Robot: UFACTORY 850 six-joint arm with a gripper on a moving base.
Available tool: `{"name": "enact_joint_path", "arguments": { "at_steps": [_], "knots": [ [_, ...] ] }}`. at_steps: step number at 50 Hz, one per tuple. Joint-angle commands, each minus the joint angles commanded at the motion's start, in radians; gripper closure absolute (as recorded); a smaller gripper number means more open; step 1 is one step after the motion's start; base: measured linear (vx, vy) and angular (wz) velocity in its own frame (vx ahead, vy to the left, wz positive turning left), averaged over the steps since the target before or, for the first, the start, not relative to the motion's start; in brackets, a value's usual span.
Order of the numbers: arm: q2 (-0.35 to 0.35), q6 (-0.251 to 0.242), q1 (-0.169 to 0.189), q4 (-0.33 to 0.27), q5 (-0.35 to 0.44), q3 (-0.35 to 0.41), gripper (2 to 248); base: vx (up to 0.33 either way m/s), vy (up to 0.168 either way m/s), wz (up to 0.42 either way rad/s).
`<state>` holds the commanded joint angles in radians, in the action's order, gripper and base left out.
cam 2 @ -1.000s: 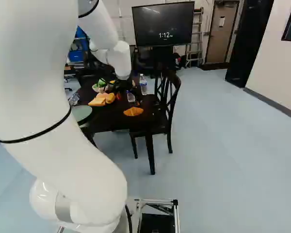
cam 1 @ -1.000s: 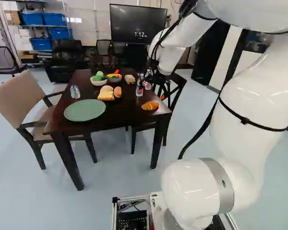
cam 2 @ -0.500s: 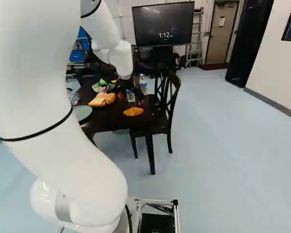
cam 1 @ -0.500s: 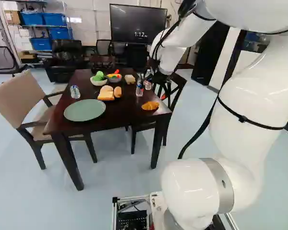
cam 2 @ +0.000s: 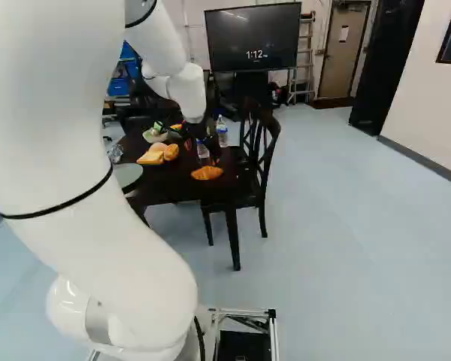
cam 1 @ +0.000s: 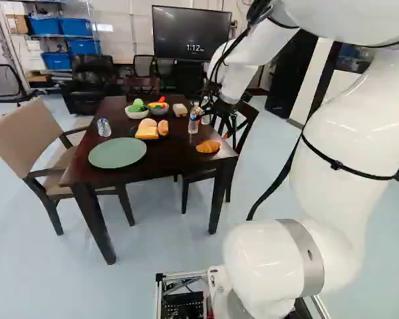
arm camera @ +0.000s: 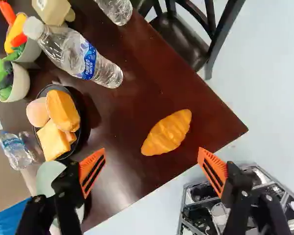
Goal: Move the croissant to the empty plate
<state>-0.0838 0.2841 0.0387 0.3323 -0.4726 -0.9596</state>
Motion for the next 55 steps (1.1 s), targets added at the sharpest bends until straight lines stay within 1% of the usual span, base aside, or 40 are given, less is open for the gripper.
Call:
{"name": "enact_joint_path", "arguments": {
  "at_steps": [53,55],
  "knots": [
    [0.0,0.558,0.0,0.0,0.0,0.0,3,0.0,0.0,0.0],
    [0.0,0.558,0.0,0.0,0.0,0.0,3,0.0,0.0,0.0]
  ]
}}
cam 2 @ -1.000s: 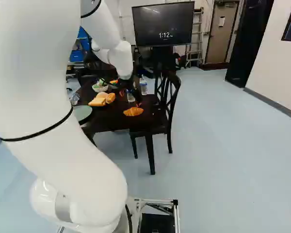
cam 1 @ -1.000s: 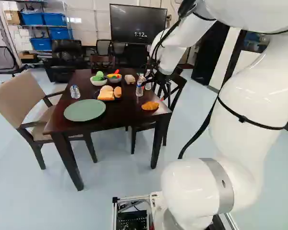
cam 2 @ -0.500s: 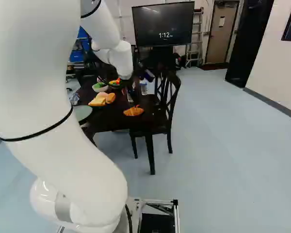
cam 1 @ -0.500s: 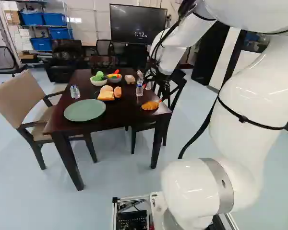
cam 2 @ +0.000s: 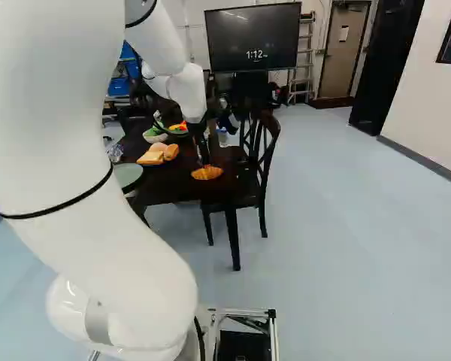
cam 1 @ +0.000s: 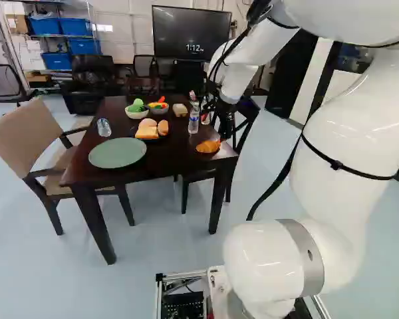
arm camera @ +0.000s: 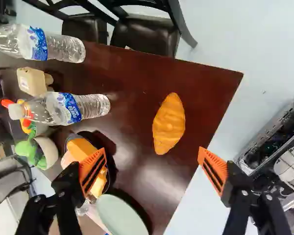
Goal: Move the croissant to the empty plate
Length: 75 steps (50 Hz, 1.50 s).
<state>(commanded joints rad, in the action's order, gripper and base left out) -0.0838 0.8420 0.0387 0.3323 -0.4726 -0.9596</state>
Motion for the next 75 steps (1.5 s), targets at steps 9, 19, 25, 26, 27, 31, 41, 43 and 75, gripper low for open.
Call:
{"name": "enact_joint_path", "arguments": {
  "at_steps": [9,19,25,26,27,31,41,43,75],
  "knots": [
    [0.0,0.0,0.0,0.0,0.0,0.0,3,0.0,0.0,0.0],
    [-0.005,0.0,0.0,0.0,0.0,-0.005,3,0.0,0.0,0.0],
    [-0.017,0.0,0.0,0.0,-0.008,-0.019,3,0.0,0.0,0.0],
    [-0.019,0.0,-0.001,0.0,-0.01,-0.021,3,0.0,0.0,0.0],
    [-0.022,0.0,-0.001,0.0,-0.012,-0.024,3,0.0,0.0,0.0],
    [-0.031,0.0,-0.001,0.0,-0.022,-0.034,3,0.0,0.0,0.0],
    [-0.056,0.0,-0.001,0.0,-0.048,-0.062,3,0.0,0.0,0.0],
    [-0.062,0.0,-0.002,0.0,-0.054,-0.068,3,0.0,0.0,0.0],
    [-0.106,0.0,0.003,0.0,-0.15,-0.118,3,0.0,0.0,0.0]
  ]
}}
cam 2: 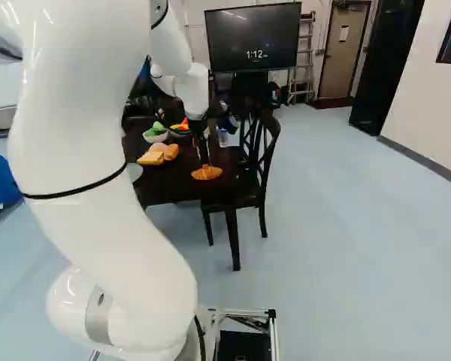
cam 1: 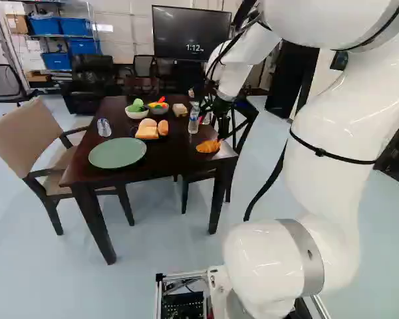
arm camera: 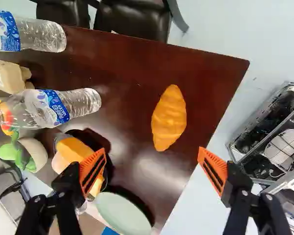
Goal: Move the croissant to the empty plate
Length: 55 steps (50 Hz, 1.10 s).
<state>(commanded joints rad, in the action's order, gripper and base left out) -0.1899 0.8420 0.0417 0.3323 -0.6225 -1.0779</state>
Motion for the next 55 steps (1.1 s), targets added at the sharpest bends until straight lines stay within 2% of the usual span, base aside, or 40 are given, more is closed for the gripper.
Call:
{"name": "enact_joint_path", "arguments": {
  "at_steps": [15,43,55],
  "knots": [
    [0.001,0.0,0.022,0.0,-0.045,0.002,3,0.0,0.0,0.0],
    [0.003,0.0,0.088,0.0,-0.114,0.004,3,0.0,0.0,0.0],
    [0.002,0.0,0.092,0.0,-0.115,0.003,3,0.0,0.0,0.0]
  ]
}}
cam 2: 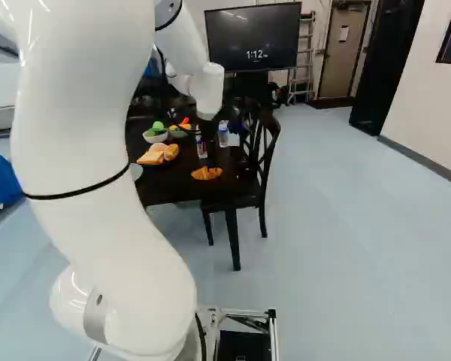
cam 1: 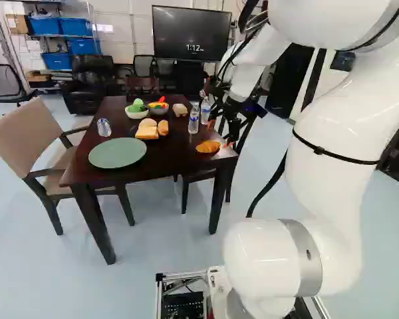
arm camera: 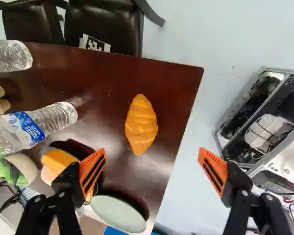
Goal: Move the croissant to the empty plate
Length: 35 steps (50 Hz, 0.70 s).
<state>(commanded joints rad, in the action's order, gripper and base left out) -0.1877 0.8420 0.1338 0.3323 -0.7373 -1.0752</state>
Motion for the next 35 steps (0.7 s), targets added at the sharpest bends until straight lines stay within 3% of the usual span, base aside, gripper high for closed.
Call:
{"name": "enact_joint_path", "arguments": {
  "at_steps": [14,35],
  "knots": [
    [-0.003,0.0,0.0,0.0,0.0,-0.001,3,0.0,0.0,0.0],
    [-0.068,0.0,0.0,0.0,0.0,-0.013,3,0.0,0.0,0.0]
  ]
}}
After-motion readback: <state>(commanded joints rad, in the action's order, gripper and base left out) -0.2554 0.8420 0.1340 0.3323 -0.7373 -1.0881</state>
